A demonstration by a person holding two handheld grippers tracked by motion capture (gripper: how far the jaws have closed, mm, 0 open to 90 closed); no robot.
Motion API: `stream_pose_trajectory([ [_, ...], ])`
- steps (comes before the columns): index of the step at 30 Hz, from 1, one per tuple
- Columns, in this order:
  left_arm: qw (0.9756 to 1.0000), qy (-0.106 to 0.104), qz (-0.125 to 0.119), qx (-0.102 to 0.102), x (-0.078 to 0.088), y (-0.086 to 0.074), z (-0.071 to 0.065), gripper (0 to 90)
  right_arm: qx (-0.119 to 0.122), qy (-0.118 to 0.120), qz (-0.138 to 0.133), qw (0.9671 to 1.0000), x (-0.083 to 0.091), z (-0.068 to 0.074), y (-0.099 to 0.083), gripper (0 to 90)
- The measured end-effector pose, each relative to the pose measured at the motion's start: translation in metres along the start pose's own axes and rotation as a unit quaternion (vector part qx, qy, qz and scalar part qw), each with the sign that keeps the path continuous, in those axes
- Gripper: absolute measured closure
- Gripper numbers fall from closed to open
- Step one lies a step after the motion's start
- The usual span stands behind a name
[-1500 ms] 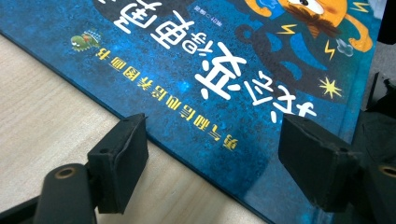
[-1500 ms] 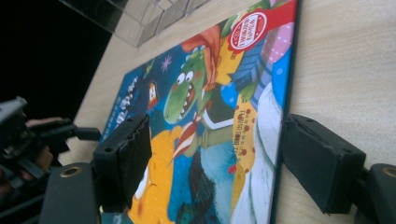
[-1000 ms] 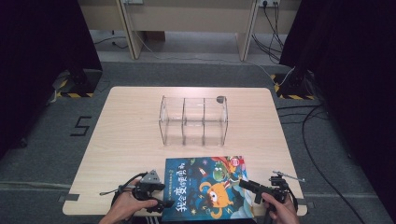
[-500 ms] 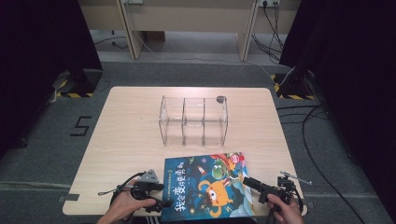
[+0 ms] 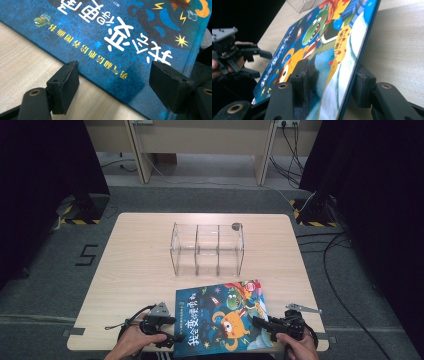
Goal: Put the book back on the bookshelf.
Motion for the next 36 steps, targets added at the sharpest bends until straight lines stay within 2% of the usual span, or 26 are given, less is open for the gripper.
stream_pose_trajectory([
  [1,1.0000,-0.002,-0.001,0.002,0.000,0.000,0.000,23.1,0.011,0.000,0.004,0.9999,0.001,-0.001,-0.001,53.5],
  [2,1.0000,-0.002,-0.001,0.002,0.000,0.000,0.000,23.1,0.011,0.000,0.004,0.9999,0.001,-0.001,-0.001,53.5],
  [5,1.0000,-0.006,-0.004,0.005,0.000,-0.001,0.001,21.5,0.052,-0.004,-0.004,0.9986,0.002,0.002,0.000,51.3],
  [6,1.0000,-0.006,-0.004,0.005,0.000,-0.001,0.001,21.5,0.052,-0.004,-0.004,0.9986,0.002,0.002,0.000,51.3],
  [7,0.9999,-0.004,-0.007,0.006,0.000,-0.002,0.000,21.5,0.071,-0.005,-0.010,0.9974,0.003,0.004,0.001,51.0],
  [10,1.0000,-0.001,-0.009,0.003,0.000,-0.002,-0.001,21.2,0.078,-0.005,-0.012,0.9968,0.003,0.004,0.001,50.9],
  [16,0.9998,0.003,-0.016,0.013,-0.001,-0.003,-0.001,18.1,0.104,-0.005,-0.021,0.9944,0.004,0.007,0.003,50.5],
  [17,0.9997,0.005,-0.018,0.019,-0.001,-0.003,0.000,17.1,0.117,-0.016,-0.021,0.9928,0.005,0.007,0.004,49.5],
  [18,0.9997,0.005,-0.018,0.019,-0.001,-0.003,0.000,16.4,0.117,-0.016,-0.021,0.9928,0.005,0.007,0.004,49.5],
  [19,0.9996,0.008,-0.017,0.018,0.000,-0.003,0.001,15.9,0.130,-0.026,-0.021,0.9909,0.006,0.006,0.004,48.5],
  [20,0.9996,0.008,-0.017,0.018,0.000,-0.003,0.001,15.9,0.130,-0.026,-0.021,0.9909,0.006,0.006,0.004,48.5],
  [21,0.9996,0.009,-0.018,0.019,0.000,-0.003,0.001,15.9,0.143,-0.047,-0.014,0.9885,0.005,0.006,0.004,47.4],
  [22,0.9996,0.010,-0.018,0.017,-0.001,-0.003,0.000,15.9,0.143,-0.047,-0.014,0.9885,0.005,0.006,0.004,47.4],
  [23,0.9997,0.010,-0.017,0.012,-0.001,-0.003,-0.001,14.4,0.200,-0.089,0.025,0.9755,0.003,0.007,0.003,46.7],
  [24,0.9997,0.003,-0.017,0.015,-0.002,-0.002,-0.001,14.4,0.200,-0.089,0.025,0.9755,0.003,0.007,0.003,46.7],
  [26,0.9998,0.006,-0.015,0.013,-0.001,-0.002,-0.001,15.8,0.220,-0.082,0.022,0.9719,0.003,0.014,0.003,48.3],
  [27,0.9998,0.006,-0.015,0.014,-0.001,-0.002,-0.001,17.0,0.215,-0.082,0.023,0.9728,0.001,0.014,0.002,49.1],
  [29,0.9996,0.002,-0.015,0.026,0.001,-0.001,0.003,20.9,0.192,-0.071,0.017,0.9788,0.000,0.009,0.001,50.2],
  [30,0.9996,0.002,-0.015,0.026,0.001,-0.001,0.003,22.0,0.192,-0.071,0.017,0.9788,0.000,0.009,0.001,50.2],
  [31,0.9994,0.000,-0.017,0.029,0.001,0.000,0.004,23.3,0.180,-0.071,0.019,0.9808,0.000,0.007,0.001,50.2],
  [32,0.9993,-0.003,-0.017,0.032,0.001,0.000,0.005,23.3,0.180,-0.071,0.019,0.9808,0.000,0.007,0.001,50.2],
  [33,0.9992,-0.005,-0.018,0.036,0.001,0.000,0.006,24.9,0.169,-0.071,0.019,0.9828,0.000,0.004,0.000,50.2],
  [36,0.9988,-0.009,-0.023,0.043,0.002,0.000,0.006,26.7,0.163,-0.072,0.019,0.9838,-0.001,0.003,0.000,50.2],
])
Point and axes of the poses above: each handheld gripper's, and its own axes: x roughly backward along the jaws, y roughly out of its top, z roughly to its left, the point moved 1 cm from there along -x, roughly forward along the jaws
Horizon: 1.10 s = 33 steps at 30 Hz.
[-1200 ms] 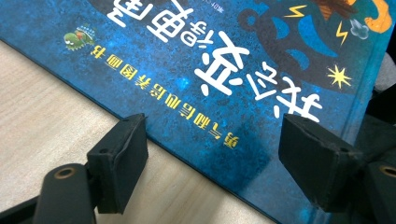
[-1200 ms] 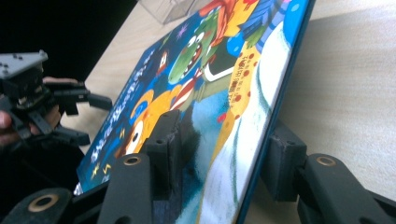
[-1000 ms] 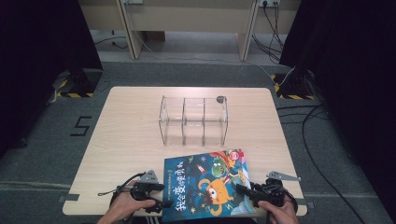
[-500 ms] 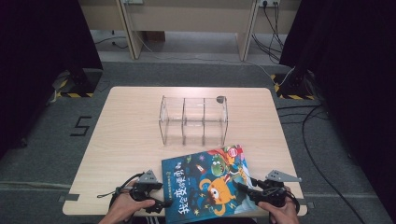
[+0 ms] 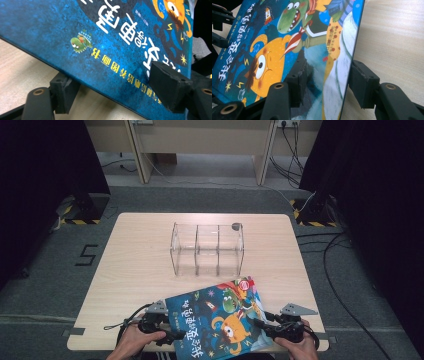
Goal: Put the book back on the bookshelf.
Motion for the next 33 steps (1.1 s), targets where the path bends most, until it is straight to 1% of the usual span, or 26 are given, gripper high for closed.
stream_pose_trajectory([
  [1,0.9999,-0.004,-0.009,0.007,0.002,0.001,0.001,28.3,-0.001,0.001,0.000,1.0000,0.000,0.000,0.000,50.2],
  [2,0.9992,-0.015,-0.029,0.024,0.007,0.002,0.004,34.7,-0.005,0.000,-0.003,1.0000,0.000,-0.001,-0.001,49.7],
  [3,0.9992,-0.015,-0.029,0.024,0.007,0.002,0.004,37.5,-0.005,0.000,-0.003,1.0000,0.000,-0.001,-0.001,49.7],
  [4,0.9985,-0.021,-0.040,0.031,0.009,0.003,0.005,39.7,-0.009,0.000,-0.002,1.0000,0.001,-0.001,-0.001,49.6],
  [7,0.9976,-0.026,-0.052,0.036,0.012,0.006,0.006,40.8,-0.014,0.002,-0.002,0.9999,0.001,-0.002,-0.002,49.5],
  [8,0.9968,-0.029,-0.061,0.042,0.013,0.007,0.006,44.5,-0.025,0.008,-0.002,0.9997,0.000,-0.004,-0.003,49.5],
  [10,0.9948,-0.035,-0.078,0.055,0.017,0.009,0.008,46.4,-0.025,0.009,-0.005,0.9996,0.000,-0.005,-0.003,49.5],
  [11,0.9933,-0.038,-0.091,0.061,0.020,0.011,0.008,48.3,-0.025,0.008,-0.007,0.9996,0.000,-0.005,-0.002,49.5],
  [12,0.9926,-0.040,-0.095,0.063,0.021,0.012,0.008,50.3,-0.026,0.009,-0.009,0.9996,0.001,-0.005,-0.001,49.5],
  [13,0.9897,-0.046,-0.114,0.073,0.025,0.014,0.007,53.2,-0.031,0.011,-0.012,0.9994,0.001,-0.005,-0.001,49.3],
  [14,0.9897,-0.046,-0.114,0.073,0.025,0.014,0.007,54.3,-0.031,0.011,-0.012,0.9994,0.001,-0.005,-0.001,49.3],
  [15,0.9880,-0.052,-0.125,0.075,0.027,0.016,0.006,54.3,-0.033,0.012,-0.013,0.9993,0.001,-0.005,-0.001,49.2],
  [16,0.9876,-0.052,-0.129,0.072,0.029,0.018,0.005,55.2,-0.041,0.014,-0.014,0.9989,0.002,-0.006,-0.001,49.0],
  [17,0.9873,-0.046,-0.136,0.067,0.031,0.021,0.001,55.1,-0.046,0.017,-0.017,0.9986,0.002,-0.007,-0.002,48.6],
  [20,0.9871,-0.044,-0.139,0.066,0.032,0.025,0.000,55.0,-0.048,0.016,-0.016,0.9986,0.003,-0.008,-0.001,48.1],
  [21,0.9863,-0.043,-0.143,0.071,0.031,0.027,0.000,55.2,-0.051,0.015,-0.016,0.9984,0.003,-0.009,-0.001,47.4],
  [22,0.9863,-0.043,-0.143,0.071,0.031,0.027,0.000,55.6,-0.051,0.015,-0.016,0.9984,0.003,-0.009,-0.001,47.4],
  [24,0.9842,-0.044,-0.148,0.086,0.031,0.030,0.001,56.3,-0.051,0.012,-0.015,0.9985,0.003,-0.009,-0.001,46.8],
  [26,0.9787,-0.058,-0.158,0.117,0.031,0.031,0.003,59.7,-0.046,0.004,-0.015,0.9988,0.003,-0.008,0.000,45.6],
  [27,0.9754,-0.071,-0.161,0.133,0.032,0.033,0.005,61.5,-0.025,-0.006,-0.005,0.9997,0.002,-0.006,0.000,40.9],
  [28,0.9754,-0.071,-0.161,0.133,0.032,0.033,0.005,61.8,-0.025,-0.006,-0.005,0.9997,0.002,-0.006,0.000,40.9],
  [29,0.9721,-0.077,-0.167,0.145,0.031,0.034,0.006,61.8,-0.004,-0.013,0.013,0.9998,-0.001,-0.002,-0.001,42.0],
  [30,0.9697,-0.081,-0.172,0.153,0.031,0.035,0.005,61.8,-0.004,-0.013,0.013,0.9998,-0.001,-0.002,-0.001,42.0],
  [31,0.9693,-0.079,-0.170,0.160,0.031,0.038,0.005,61.5,-0.003,-0.016,0.014,0.9998,-0.003,0.000,-0.001,46.1],
  [32,0.9696,-0.078,-0.171,0.157,0.031,0.039,0.005,61.7,-0.008,0.008,0.013,0.9999,-0.006,0.003,-0.001,43.9],
  [33,0.9699,-0.078,-0.170,0.156,0.032,0.041,0.005,61.9,-0.010,0.012,0.005,0.9999,-0.006,0.005,0.000,43.6],
])
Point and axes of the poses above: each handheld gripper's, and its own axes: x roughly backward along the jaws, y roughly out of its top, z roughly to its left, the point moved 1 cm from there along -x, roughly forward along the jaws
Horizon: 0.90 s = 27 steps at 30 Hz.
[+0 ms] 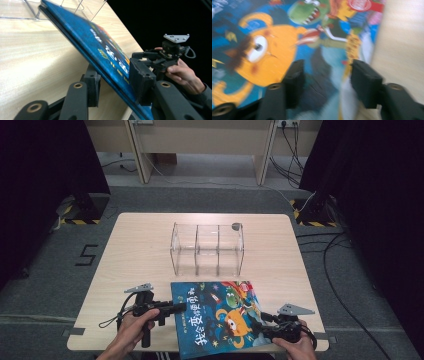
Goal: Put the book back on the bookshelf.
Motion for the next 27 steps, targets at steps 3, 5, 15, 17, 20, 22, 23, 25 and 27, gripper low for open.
stream_pose_trajectory([
  [3,1.0000,0.004,0.001,-0.004,0.000,0.004,-0.004,62.0,-0.001,0.001,0.003,1.0000,0.003,0.004,0.001,37.2],
  [5,1.0000,0.007,0.002,-0.006,0.000,0.006,-0.007,62.1,0.020,-0.014,0.003,0.9997,0.008,0.009,-0.002,33.0],
  [15,0.9996,0.027,0.005,-0.010,-0.004,0.017,-0.018,61.8,0.068,-0.058,-0.062,0.9941,0.033,0.039,-0.014,27.6],
  [17,0.9995,0.029,0.006,-0.006,-0.004,0.018,-0.017,61.8,0.079,-0.053,-0.068,0.9932,0.032,0.048,-0.016,22.9],
  [20,0.9997,0.022,0.004,0.004,-0.004,0.022,-0.019,62.2,0.104,-0.036,-0.065,0.9918,0.028,0.066,-0.021,20.8],
  [22,0.9997,0.023,0.004,0.002,-0.005,0.023,-0.020,62.2,0.115,-0.032,-0.062,0.9909,0.026,0.075,-0.024,19.9],
  [23,0.9997,0.023,0.004,0.002,-0.005,0.023,-0.020,62.3,0.115,-0.032,-0.062,0.9909,0.026,0.075,-0.024,19.9],
  [25,0.9997,0.024,0.001,0.004,-0.006,0.025,-0.021,62.5,0.134,-0.028,-0.060,0.9888,0.023,0.083,-0.026,19.6],
  [27,0.9998,0.021,-0.002,0.005,-0.006,0.027,-0.022,62.6,0.149,-0.021,-0.054,0.9872,0.020,0.090,-0.028,17.9],
])
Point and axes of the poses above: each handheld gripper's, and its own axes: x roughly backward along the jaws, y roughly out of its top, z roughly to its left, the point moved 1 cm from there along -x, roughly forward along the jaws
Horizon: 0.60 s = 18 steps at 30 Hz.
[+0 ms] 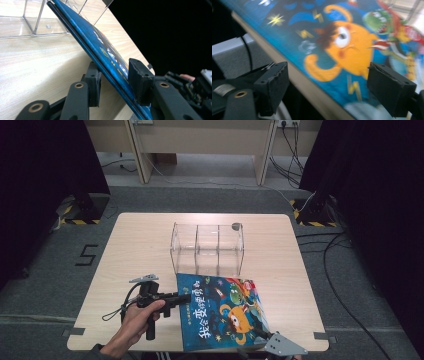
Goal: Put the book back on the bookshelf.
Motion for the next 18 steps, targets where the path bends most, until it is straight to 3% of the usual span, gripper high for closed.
stream_pose_trajectory([
  [6,1.0000,-0.004,-0.004,0.007,0.001,0.002,-0.005,62.6,0.040,-0.015,0.012,0.9990,-0.008,0.009,0.000,17.7],
  [9,0.9997,-0.010,-0.010,0.017,0.002,0.002,-0.009,61.5,0.069,-0.034,0.016,0.9969,-0.013,0.013,0.003,18.7],
  [10,0.9997,-0.010,-0.010,0.017,0.002,0.002,-0.009,61.3,0.069,-0.034,0.016,0.9969,-0.013,0.013,0.003,18.7],
  [11,0.9997,-0.013,-0.010,0.018,0.002,0.002,-0.011,61.0,0.089,-0.046,0.012,0.9949,-0.015,0.015,0.005,19.0],
  [18,0.9993,-0.025,-0.012,0.025,0.000,-0.003,-0.018,59.9,0.115,-0.059,0.008,0.9916,-0.023,0.023,0.008,21.0],
])
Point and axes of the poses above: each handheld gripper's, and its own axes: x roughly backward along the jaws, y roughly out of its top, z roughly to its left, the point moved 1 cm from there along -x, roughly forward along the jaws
